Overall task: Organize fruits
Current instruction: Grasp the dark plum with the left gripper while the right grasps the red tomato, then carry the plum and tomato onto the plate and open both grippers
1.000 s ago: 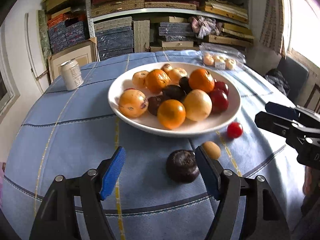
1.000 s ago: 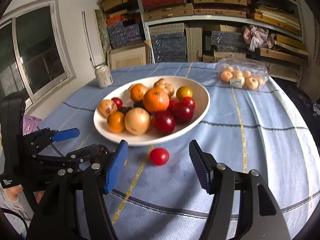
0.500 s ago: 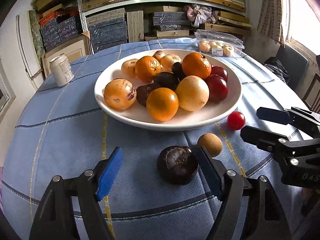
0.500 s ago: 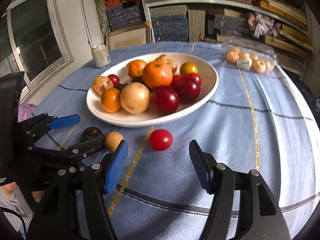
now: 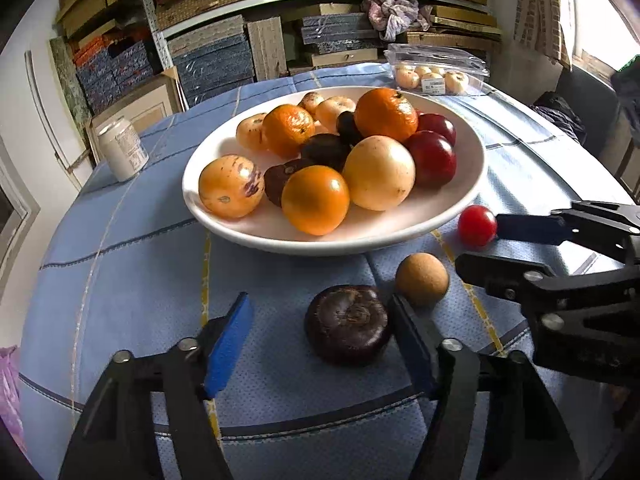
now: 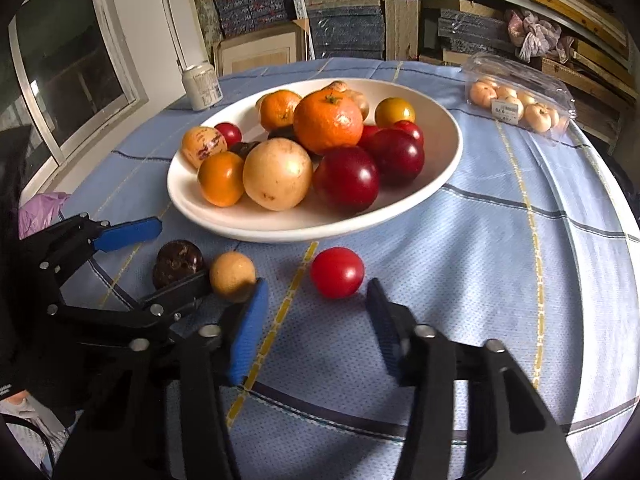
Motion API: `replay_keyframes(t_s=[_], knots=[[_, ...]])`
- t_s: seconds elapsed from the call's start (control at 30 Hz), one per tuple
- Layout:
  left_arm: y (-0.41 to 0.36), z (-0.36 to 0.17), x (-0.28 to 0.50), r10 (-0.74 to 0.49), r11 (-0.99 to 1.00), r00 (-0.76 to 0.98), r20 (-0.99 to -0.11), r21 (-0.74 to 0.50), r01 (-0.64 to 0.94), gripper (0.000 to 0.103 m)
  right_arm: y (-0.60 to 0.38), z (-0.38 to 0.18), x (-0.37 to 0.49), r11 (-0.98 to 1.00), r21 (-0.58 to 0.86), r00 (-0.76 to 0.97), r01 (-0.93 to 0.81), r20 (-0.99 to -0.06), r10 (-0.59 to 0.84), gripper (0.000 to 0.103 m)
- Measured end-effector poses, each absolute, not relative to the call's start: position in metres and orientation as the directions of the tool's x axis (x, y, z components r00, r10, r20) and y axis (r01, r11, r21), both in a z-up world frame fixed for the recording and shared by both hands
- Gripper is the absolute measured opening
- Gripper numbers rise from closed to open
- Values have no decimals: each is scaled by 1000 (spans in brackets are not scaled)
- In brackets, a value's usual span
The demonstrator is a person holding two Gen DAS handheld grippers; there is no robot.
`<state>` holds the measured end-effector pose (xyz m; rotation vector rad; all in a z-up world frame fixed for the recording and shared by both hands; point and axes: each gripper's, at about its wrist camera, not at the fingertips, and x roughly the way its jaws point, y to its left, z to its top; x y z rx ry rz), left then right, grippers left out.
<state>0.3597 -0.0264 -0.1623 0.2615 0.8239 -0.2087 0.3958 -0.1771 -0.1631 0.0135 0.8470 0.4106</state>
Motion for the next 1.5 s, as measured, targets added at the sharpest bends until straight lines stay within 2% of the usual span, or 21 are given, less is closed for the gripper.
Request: replay_keyframes(t_s=[0.07, 0.2, 0.43, 0.5, 0.73, 0.77, 0.8, 0.83, 0.93, 1.17, 1.27, 1.33, 1.4, 1.47, 1.5], knots=[[-29, -162, 358, -82, 943, 666, -741, 159, 292, 53, -176, -163, 394, 922, 165, 593, -350, -723, 354, 37], [-30, -161, 356, -99, 940, 666, -739, 150, 307, 42, -176, -164, 394, 920, 169, 585, -353, -728, 357, 20], [-30, -156, 352, -104, 942, 690, -716, 152, 299, 42, -177, -163, 391, 916, 179, 584, -360, -722, 371, 12], [-30, -154, 349, -106, 942, 702, -704, 156, 298, 42, -178, -163, 387, 911, 189, 580, -367, -719, 383, 4], [-25, -129, 339, -138, 951, 757, -639, 129, 283, 42, -177, -164, 388, 912, 188, 576, -364, -724, 379, 3], [-24, -124, 341, -142, 953, 763, -630, 122, 279, 42, -176, -165, 390, 911, 193, 569, -364, -729, 381, 5], [-23, -121, 343, -139, 953, 768, -625, 126, 274, 42, -175, -166, 392, 910, 200, 565, -363, -730, 386, 13], [-23, -118, 347, -125, 956, 779, -615, 136, 261, 42, -173, -165, 394, 903, 216, 558, -371, -726, 403, 15], [-26, -115, 364, -114, 958, 777, -619, 138, 251, 42, -167, -164, 394, 910, 183, 567, -373, -731, 379, 17], [-31, -114, 389, -121, 963, 766, -631, 112, 245, 42, -173, -160, 385, 904, 174, 578, -390, -719, 387, 0], [-30, -113, 397, -126, 964, 764, -633, 105, 246, 42, -175, -152, 379, 898, 181, 593, -401, -696, 405, 0], [-29, -113, 404, -130, 965, 761, -635, 96, 246, 42, -174, -153, 383, 899, 182, 598, -398, -692, 405, 5], [-30, -115, 410, -129, 965, 758, -640, 96, 245, 42, -171, -156, 387, 902, 178, 595, -394, -698, 398, 24], [-32, -118, 418, -129, 964, 752, -647, 96, 248, 42, -167, -156, 391, 908, 143, 607, -393, -702, 373, 38], [-32, -118, 420, -129, 964, 751, -648, 97, 250, 42, -165, -157, 394, 910, 136, 606, -391, -706, 366, 41]])
